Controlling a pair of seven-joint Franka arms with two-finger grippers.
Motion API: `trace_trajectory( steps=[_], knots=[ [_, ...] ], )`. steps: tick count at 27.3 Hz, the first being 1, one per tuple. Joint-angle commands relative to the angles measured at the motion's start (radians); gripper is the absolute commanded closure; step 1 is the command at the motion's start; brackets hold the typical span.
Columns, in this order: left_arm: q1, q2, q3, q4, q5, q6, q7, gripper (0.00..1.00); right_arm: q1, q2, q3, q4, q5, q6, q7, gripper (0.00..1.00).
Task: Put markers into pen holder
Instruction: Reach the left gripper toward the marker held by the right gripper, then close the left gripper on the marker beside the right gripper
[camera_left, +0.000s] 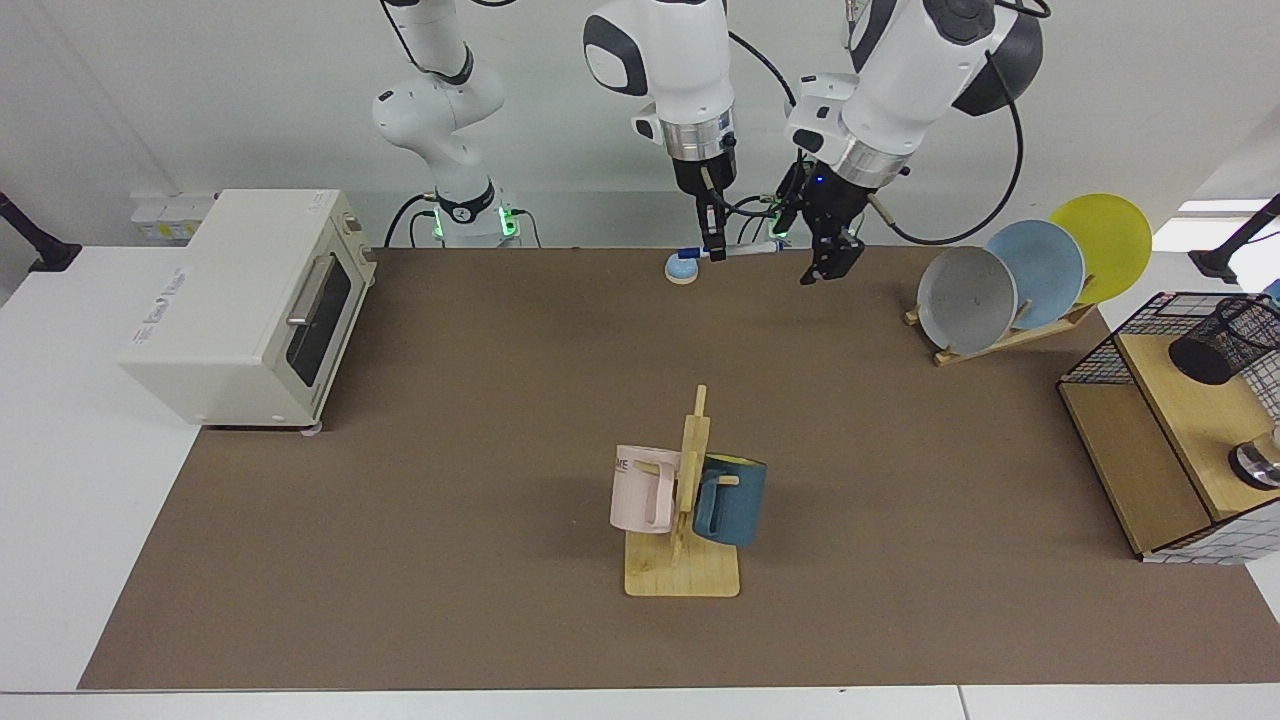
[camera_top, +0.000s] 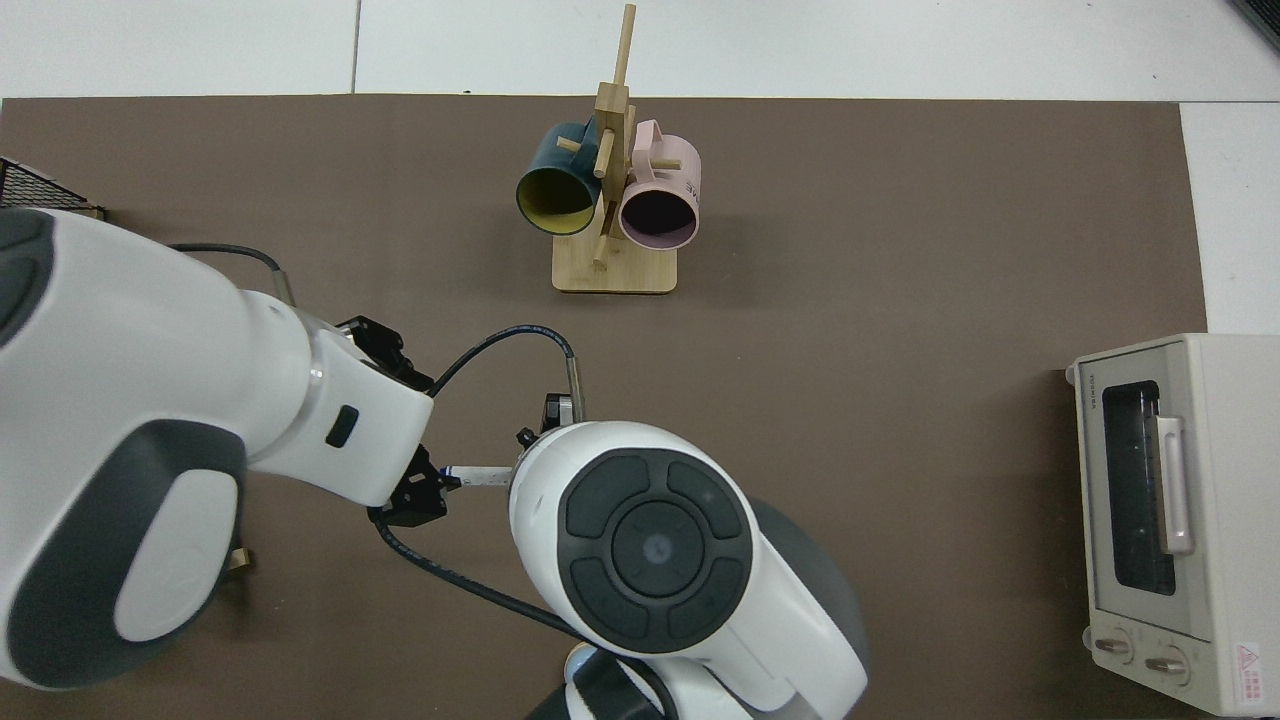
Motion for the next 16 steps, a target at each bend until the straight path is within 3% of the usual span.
trace_trajectory(
  steps=[1,6,11,16],
  knots=[
    [-0.045,-0.034,0.013,-0.087,-0.037,0.095,0.019,0.24,-0.002,0.016,0.004,0.018,0.007,0.020,0.019,1.00],
    [-0.066,-0.034,0.013,-0.087,-0.049,0.118,0.020,0.52,-0.009,0.016,0.002,0.017,0.039,0.042,0.013,1.00],
    [-0.065,-0.034,0.013,-0.087,-0.078,0.115,0.022,0.59,-0.013,0.019,0.004,0.015,0.040,0.056,0.006,1.00],
    [-0.066,-0.035,0.013,-0.087,-0.078,0.101,0.027,0.60,-0.016,0.024,0.004,0.015,0.045,0.056,0.006,1.00]
  ],
)
